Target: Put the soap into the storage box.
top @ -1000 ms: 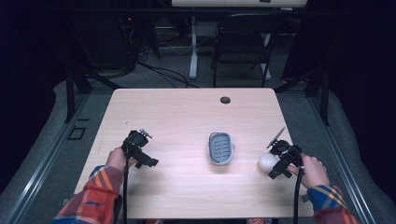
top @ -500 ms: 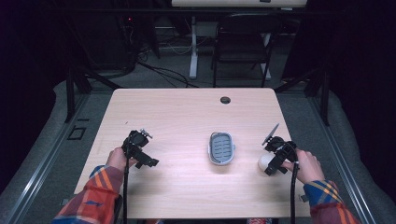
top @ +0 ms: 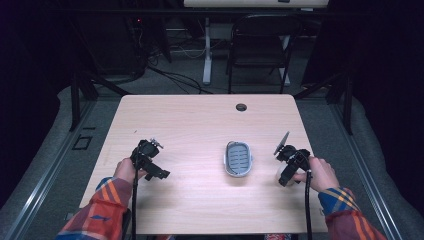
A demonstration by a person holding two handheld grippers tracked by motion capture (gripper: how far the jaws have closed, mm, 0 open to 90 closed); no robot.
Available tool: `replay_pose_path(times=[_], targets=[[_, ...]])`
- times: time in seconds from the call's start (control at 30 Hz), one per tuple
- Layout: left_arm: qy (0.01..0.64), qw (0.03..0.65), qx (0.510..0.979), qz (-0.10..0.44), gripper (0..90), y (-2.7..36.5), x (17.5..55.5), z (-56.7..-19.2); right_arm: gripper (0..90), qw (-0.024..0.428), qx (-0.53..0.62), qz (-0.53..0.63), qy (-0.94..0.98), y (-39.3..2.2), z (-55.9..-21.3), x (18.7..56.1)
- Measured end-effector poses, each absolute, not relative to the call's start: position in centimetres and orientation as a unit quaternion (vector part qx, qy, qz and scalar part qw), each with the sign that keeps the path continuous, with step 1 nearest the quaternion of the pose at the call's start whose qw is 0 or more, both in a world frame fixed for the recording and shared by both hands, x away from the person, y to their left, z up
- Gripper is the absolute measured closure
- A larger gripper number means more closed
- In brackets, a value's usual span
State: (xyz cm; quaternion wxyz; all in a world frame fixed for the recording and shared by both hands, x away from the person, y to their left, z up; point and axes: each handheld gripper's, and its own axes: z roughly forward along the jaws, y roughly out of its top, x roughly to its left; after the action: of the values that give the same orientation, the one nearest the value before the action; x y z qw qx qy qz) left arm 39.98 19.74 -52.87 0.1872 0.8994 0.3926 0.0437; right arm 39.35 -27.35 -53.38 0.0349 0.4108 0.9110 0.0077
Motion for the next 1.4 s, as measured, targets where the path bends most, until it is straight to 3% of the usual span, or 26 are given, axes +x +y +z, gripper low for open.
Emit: replay_pose_path(times=[0.23,0.37,0.6,0.93,1.4], targets=[[0.393,0.188,0.899,0.044,0.0,19.7,40.0,-52.9,0.3,0.039,0.401,-0.007,0.915,-27.0,-53.7,40.1],[0.393,0.188,0.899,0.043,0.0,19.7,40.0,-52.9,13.9,0.029,0.396,-0.01,0.918,-26.7,-53.8,40.3],[0.39,0.187,0.901,0.041,0.0,19.6,40.0,-52.9,17.9,0.026,0.397,-0.014,0.917,-26.8,-54.0,40.4],[0.39,0.186,0.901,0.041,0.0,19.6,40.0,-52.9,23.0,0.021,0.402,-0.019,0.915,-26.7,-54.4,40.5],[0.389,0.186,0.901,0.042,0.0,19.6,40.0,-52.9,23.7,0.034,0.406,-0.007,0.913,-26.5,-54.0,40.2]])
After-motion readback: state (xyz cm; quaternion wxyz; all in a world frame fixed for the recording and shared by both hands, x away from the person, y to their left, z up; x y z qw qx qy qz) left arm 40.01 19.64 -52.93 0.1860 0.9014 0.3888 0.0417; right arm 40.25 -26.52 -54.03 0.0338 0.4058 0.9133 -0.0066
